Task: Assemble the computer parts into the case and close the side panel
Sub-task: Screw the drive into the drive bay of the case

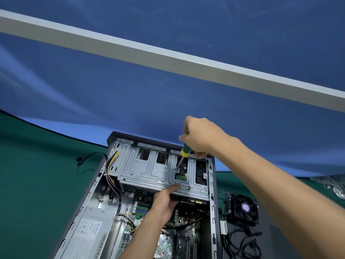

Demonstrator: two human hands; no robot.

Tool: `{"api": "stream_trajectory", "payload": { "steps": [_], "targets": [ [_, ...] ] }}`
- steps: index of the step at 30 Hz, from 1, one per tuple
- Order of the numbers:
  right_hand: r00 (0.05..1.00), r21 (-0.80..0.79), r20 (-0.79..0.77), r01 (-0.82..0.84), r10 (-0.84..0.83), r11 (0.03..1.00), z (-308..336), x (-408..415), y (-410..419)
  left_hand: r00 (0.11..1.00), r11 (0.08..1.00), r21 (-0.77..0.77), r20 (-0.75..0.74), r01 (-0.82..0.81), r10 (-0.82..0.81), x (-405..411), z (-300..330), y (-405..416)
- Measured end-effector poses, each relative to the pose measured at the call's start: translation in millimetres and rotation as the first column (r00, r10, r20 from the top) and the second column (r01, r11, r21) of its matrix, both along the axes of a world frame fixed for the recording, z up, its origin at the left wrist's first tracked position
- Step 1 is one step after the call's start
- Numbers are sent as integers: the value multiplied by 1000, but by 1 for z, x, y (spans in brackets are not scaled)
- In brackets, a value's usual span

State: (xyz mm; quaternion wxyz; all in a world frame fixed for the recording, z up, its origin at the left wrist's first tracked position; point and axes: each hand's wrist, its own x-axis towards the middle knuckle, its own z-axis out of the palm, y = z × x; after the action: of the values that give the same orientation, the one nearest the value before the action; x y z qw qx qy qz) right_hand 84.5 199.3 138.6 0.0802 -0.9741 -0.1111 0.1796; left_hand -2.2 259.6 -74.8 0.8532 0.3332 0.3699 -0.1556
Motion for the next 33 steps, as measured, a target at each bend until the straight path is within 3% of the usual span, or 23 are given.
{"api": "stream_trajectory", "payload": {
  "steps": [2, 6, 9, 12, 14, 16, 19, 22, 26, 28, 32, 33],
  "targets": [
    [991, -76, 132, 46, -36, 996, 0, 1, 0, 1000, 1000, -6, 8, -5, 5, 0, -2, 0],
    [999, -21, -33, 28, -29, 999, 3, -1, 2, 1000, 1000, -7, 18, 21, -21, 1, -1, 2],
    [981, -111, 183, 85, -64, 990, -1, -3, 0, 999, 999, 17, 13, 33, -33, 1, -2, 3],
    [998, 24, 11, 65, -65, 998, 3, -4, -3, 999, 999, 18, 8, 34, -35, 1, 1, 3],
    [995, 71, 68, 69, -74, 995, 1, -8, -4, 1000, 999, 15, 8, 30, -31, 1, 2, 3],
    [975, 5, 205, 86, -85, 996, -5, -10, -6, 1000, 999, 16, 5, 27, -27, 1, 2, 3],
    [992, 6, 92, 81, -81, 997, -5, -9, -5, 1000, 999, 23, -2, 28, -28, 0, 5, 4],
    [966, -129, 254, 85, -50, 988, -3, -9, -7, 999, 999, 18, 9, 32, -32, -1, 6, 3],
    [988, 21, 139, 61, -63, 998, -8, -12, -9, 999, 1000, 11, 24, 21, -22, -1, 7, 4],
    [967, -34, 247, 64, -53, 997, -8, -11, -10, 999, 1000, 7, 26, 24, -24, -1, 7, 4],
    [997, 62, 46, 65, -68, 996, -5, -11, -9, 1000, 999, 18, -1, 30, -30, -2, 8, 4],
    [994, 31, 90, 59, -62, 998, -5, -10, -9, 1000, 999, 17, 2, 29, -29, -1, 7, 4]
  ]
}}
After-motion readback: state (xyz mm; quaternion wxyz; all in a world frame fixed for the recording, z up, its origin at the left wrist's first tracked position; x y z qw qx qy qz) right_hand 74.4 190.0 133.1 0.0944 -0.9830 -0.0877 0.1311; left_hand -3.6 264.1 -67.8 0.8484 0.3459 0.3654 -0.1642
